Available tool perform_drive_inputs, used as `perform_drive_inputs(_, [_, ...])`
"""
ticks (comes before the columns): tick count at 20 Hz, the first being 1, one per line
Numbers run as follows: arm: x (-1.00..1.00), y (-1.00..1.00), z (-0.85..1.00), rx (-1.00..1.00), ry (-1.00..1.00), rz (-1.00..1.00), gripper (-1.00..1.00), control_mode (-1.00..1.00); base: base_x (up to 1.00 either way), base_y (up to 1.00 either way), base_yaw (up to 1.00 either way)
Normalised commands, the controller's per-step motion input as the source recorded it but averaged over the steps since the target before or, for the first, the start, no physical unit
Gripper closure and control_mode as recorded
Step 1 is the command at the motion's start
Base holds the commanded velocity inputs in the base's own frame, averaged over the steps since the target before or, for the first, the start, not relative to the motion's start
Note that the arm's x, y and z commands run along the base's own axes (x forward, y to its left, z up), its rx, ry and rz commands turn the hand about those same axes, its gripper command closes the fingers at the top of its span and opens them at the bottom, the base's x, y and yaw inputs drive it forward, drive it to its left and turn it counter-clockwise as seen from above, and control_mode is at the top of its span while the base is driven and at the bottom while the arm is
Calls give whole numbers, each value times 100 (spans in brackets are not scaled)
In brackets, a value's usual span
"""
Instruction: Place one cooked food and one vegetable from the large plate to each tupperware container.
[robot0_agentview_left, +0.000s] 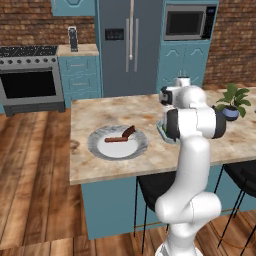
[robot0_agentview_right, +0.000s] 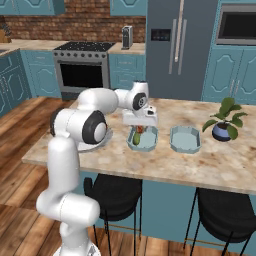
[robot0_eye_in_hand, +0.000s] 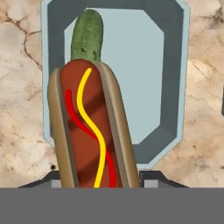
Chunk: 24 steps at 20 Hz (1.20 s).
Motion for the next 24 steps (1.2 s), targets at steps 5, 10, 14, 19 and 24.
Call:
perform_drive_inputs(5, [13,-25,-30,11,5,0,100,-100,0,0,0])
perform_drive_inputs(10, [16,-11,-22,5,0,-12,100,-100,0,0,0])
perform_drive_inputs(14, [25,-3,-23,3,0,-4,100,-100,0,0,0])
perform_drive_inputs(19, [28,-1,-35,2,0,0,100,-100,0,0,0])
perform_drive_inputs(24, [22,0,-45,1,2,0,100,-100,0,0,0])
